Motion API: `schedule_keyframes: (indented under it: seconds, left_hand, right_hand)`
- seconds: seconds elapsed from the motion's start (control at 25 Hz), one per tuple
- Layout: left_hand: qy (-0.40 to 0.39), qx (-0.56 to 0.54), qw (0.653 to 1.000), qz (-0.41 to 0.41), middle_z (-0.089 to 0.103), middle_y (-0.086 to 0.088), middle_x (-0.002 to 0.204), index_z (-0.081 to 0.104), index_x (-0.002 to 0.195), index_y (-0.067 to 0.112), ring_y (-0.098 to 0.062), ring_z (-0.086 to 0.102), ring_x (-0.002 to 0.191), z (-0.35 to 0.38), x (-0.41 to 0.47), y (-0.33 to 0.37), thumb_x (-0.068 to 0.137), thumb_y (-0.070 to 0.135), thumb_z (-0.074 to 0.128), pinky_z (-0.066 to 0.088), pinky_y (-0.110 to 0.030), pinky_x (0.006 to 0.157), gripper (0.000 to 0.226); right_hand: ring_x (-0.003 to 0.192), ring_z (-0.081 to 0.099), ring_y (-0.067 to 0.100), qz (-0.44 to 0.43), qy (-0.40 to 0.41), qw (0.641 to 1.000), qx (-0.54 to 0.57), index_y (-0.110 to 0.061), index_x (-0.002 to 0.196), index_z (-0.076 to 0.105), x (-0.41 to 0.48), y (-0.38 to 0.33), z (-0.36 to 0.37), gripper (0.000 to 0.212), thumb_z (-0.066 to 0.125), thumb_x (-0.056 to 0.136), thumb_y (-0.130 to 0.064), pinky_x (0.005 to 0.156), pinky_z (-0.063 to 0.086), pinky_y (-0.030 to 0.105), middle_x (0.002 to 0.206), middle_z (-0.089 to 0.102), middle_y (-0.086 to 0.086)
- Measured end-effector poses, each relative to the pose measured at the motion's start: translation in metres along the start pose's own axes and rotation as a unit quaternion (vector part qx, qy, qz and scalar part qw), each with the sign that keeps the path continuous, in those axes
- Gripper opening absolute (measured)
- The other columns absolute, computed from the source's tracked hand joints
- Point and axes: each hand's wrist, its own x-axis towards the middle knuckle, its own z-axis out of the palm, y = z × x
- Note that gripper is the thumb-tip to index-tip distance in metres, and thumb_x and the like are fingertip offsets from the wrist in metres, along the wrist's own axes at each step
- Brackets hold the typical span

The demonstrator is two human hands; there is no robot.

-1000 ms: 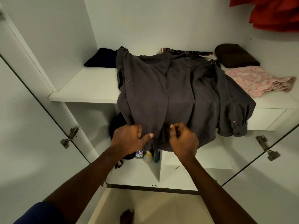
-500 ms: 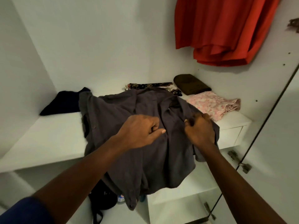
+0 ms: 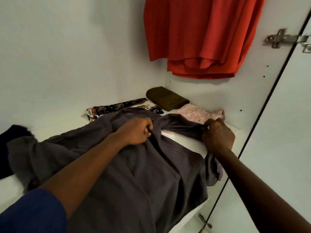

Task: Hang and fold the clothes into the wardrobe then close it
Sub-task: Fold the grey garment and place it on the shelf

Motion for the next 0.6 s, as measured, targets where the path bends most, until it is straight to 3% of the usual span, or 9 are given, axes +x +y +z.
schedule_keyframes:
  seconds: [0.08, 0.16, 0.28, 0.36, 0.48, 0.6]
  left_hand:
    - [-0.028, -0.01, 0.998, 0.055, 0.071, 0.012, 0.083, 0.067, 0.093, 0.029, -0.001, 0.065, 0.077, 0.002, 0.015, 0.001, 0.09, 0.024, 0.072, 0.053, -0.026, 0.077, 0.008]
    - [-0.068, -0.031, 0.99, 0.122, 0.072, 0.014, 0.087, 0.072, 0.093, 0.031, 0.002, 0.064, 0.077, 0.008, 0.029, 0.009, 0.09, 0.027, 0.073, 0.053, -0.024, 0.075, 0.005]
    - [-0.146, -0.025, 0.972, 0.183, 0.071, 0.017, 0.1, 0.074, 0.1, 0.034, 0.001, 0.064, 0.087, 0.015, 0.045, 0.021, 0.091, 0.028, 0.075, 0.052, -0.025, 0.08, 0.011]
    - [-0.179, -0.012, 0.965, 0.193, 0.071, 0.017, 0.103, 0.074, 0.102, 0.035, 0.0, 0.065, 0.093, 0.016, 0.053, 0.025, 0.089, 0.028, 0.079, 0.054, -0.027, 0.086, 0.016]
    - [-0.2, 0.002, 0.957, 0.209, 0.072, 0.016, 0.099, 0.074, 0.103, 0.032, 0.0, 0.066, 0.09, 0.013, 0.057, 0.027, 0.085, 0.027, 0.083, 0.055, -0.026, 0.083, 0.02]
    - [-0.168, -0.002, 0.96, 0.226, 0.073, 0.016, 0.095, 0.074, 0.099, 0.031, 0.001, 0.065, 0.086, 0.018, 0.051, 0.024, 0.089, 0.025, 0.078, 0.052, -0.026, 0.078, 0.013]
  right_hand:
    - [0.095, 0.065, 0.036, 0.033, 0.002, 0.998, 0.048, -0.021, 0.109, 0.058, -0.005, -0.011, -0.005, 0.02, 0.064, 0.093, -0.031, 0.07, 0.042, 0.035, 0.104, 0.068, 0.012]
    - [0.088, 0.064, 0.03, 0.009, -0.053, 0.995, 0.09, -0.027, 0.094, 0.057, -0.024, -0.022, -0.006, 0.015, 0.067, 0.09, -0.037, 0.065, 0.04, 0.032, 0.091, 0.066, 0.002]
    - [0.098, 0.06, 0.017, -0.077, -0.152, 0.985, 0.025, -0.033, 0.098, 0.065, -0.062, -0.027, -0.001, 0.019, 0.069, 0.088, -0.049, 0.07, 0.043, 0.028, 0.101, 0.064, -0.008]
    - [0.111, 0.055, 0.017, -0.095, -0.148, 0.984, -0.006, -0.036, 0.107, 0.066, -0.071, -0.027, 0.003, 0.023, 0.067, 0.089, -0.051, 0.08, 0.046, 0.029, 0.111, 0.059, -0.007]
    - [0.113, 0.055, 0.021, -0.117, -0.109, 0.986, -0.051, -0.028, 0.107, 0.065, -0.071, -0.031, 0.002, 0.018, 0.059, 0.098, -0.043, 0.078, 0.043, 0.03, 0.11, 0.057, -0.003]
    - [0.114, 0.054, 0.025, -0.152, -0.075, 0.978, -0.125, -0.018, 0.121, 0.057, -0.078, -0.037, 0.007, 0.03, 0.045, 0.105, -0.04, 0.085, 0.046, 0.035, 0.118, 0.058, 0.005]
